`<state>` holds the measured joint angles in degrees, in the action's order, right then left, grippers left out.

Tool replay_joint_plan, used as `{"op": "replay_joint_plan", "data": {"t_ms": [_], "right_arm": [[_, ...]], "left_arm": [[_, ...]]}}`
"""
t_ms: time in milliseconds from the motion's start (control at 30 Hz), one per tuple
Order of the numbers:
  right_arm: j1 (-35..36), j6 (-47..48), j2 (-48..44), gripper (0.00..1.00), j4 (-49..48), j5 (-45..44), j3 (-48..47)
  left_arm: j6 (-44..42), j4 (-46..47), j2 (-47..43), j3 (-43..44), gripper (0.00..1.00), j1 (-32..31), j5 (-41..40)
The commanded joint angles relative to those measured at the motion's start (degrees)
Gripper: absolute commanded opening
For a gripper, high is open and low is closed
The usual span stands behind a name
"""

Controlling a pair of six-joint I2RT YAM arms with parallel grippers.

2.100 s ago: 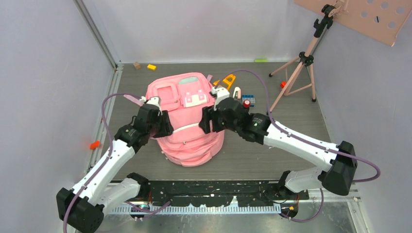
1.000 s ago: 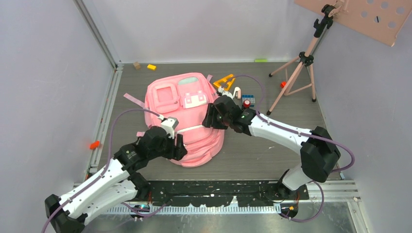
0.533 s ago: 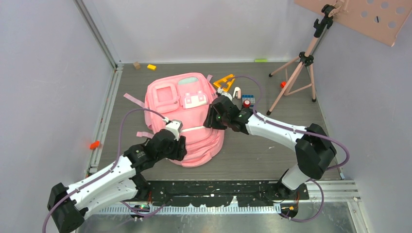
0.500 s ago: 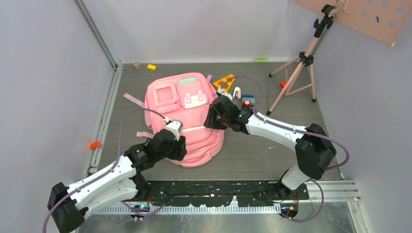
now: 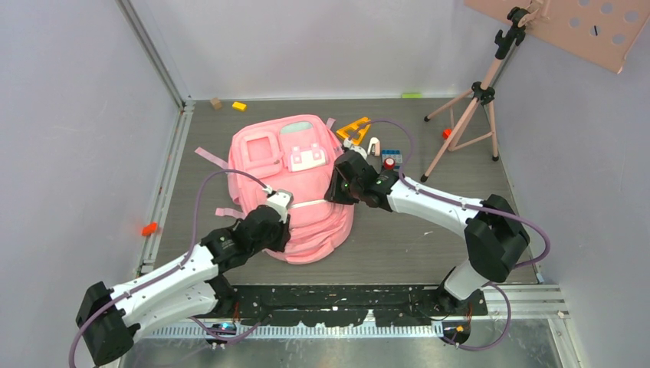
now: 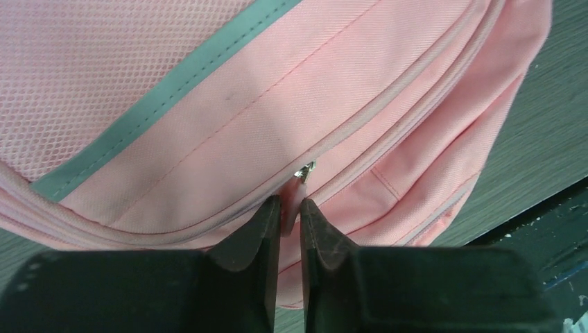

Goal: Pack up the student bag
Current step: Unzip the student bag at the center of the board.

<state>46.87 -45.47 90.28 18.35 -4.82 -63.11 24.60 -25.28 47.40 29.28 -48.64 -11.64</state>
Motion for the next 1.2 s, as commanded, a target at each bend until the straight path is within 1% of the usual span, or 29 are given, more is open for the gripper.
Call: {"op": "replay_joint_plan", "data": {"t_ms": [0, 33, 67, 167, 233, 400, 567, 733, 833, 933, 1167], "right_arm": [[0.41, -1.56, 0.93, 0.21, -4.48, 0.67, -2.07], [0.41, -1.62, 0.85, 0.16, -4.64, 0.63, -1.99], [0.41, -1.63, 0.64, 0.14, -4.73, 0.54, -1.91], [0.46, -1.48, 0.19, 0.02, -4.92, 0.11, -1.78], [0.43, -1.15, -0.41, 0.01, -4.95, -0.53, -1.52], [0.42, 1.29, -3.03, 0.00, -4.78, -4.52, 0.04], [0.41, 4.49, -5.03, 0.00, -3.08, -8.88, 0.16], [0.43, 6.68, -5.17, 0.00, -1.40, -10.99, -0.51], [0.44, 7.06, -5.54, 0.00, -0.98, -12.71, -0.28], [0.41, 7.71, -6.11, 0.00, -0.87, -14.16, 0.21], [0.41, 8.89, -5.85, 0.00, 0.08, -15.73, 0.02]], "left_arm": [[-0.50, 9.25, -1.07, -0.76, 0.10, -0.14, -1.11], [0.01, 9.50, -1.35, -1.04, 0.05, -0.14, -1.22], [0.46, 9.50, -1.69, -1.17, 0.00, -0.14, -1.43], [2.03, 8.40, -3.16, -1.64, 0.00, -0.09, -2.86], [3.37, 7.09, -4.32, -1.77, 0.00, -0.14, -4.72], [7.09, 1.29, -5.32, -0.63, 0.00, -0.05, -10.98], [7.18, -0.31, -2.34, 1.91, 0.00, -0.05, -10.89], [7.34, -3.84, 1.42, 6.26, 0.00, 0.79, -12.50], [7.18, -6.26, 2.79, 7.84, 0.00, 2.59, -12.67], [7.06, -8.84, 2.94, 8.82, 0.00, 6.17, -11.13], [6.35, -12.02, -1.45, 9.12, 0.00, 11.58, -9.72]]}}
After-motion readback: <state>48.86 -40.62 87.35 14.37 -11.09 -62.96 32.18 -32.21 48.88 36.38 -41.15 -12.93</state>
